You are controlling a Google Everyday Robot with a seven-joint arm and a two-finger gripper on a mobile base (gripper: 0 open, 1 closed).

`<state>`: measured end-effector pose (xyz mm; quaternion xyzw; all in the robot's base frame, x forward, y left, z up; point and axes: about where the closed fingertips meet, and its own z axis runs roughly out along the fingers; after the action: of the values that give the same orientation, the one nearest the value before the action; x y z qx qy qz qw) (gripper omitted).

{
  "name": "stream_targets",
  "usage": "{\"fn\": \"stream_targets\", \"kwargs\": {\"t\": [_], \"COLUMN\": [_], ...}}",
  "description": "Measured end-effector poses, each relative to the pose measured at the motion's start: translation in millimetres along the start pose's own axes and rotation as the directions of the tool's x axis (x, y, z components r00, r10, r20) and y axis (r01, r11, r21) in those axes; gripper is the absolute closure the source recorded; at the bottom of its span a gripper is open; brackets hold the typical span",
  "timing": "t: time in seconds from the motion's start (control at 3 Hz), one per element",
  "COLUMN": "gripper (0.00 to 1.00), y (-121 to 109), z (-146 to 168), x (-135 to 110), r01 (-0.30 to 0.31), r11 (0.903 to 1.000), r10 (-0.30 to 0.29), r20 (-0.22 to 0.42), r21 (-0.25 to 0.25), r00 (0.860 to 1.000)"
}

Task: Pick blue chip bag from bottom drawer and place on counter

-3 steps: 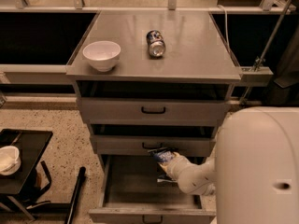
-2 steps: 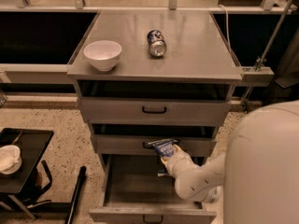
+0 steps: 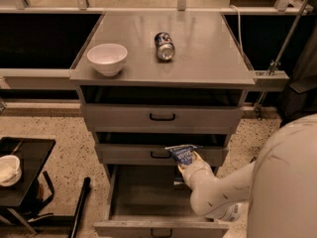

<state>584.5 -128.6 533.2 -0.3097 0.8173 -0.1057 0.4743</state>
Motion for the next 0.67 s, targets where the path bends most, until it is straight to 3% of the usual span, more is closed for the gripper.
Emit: {"fn": "stream_targets", "kwargs": {"t": [0.33,0.67], "gripper": [1.0,1.0], "y": [-13.0,-9.2], "z": [-6.6,-29.1], "x": [-22.9,-83.0], "r01": [0.023,0.129], "r11": [0.999,0.9883], "r10": [-0.024,-0.135], "r20": [0.018,0.069], "r21": [0.039,0.081], "r00": [1.0,0.988]}}
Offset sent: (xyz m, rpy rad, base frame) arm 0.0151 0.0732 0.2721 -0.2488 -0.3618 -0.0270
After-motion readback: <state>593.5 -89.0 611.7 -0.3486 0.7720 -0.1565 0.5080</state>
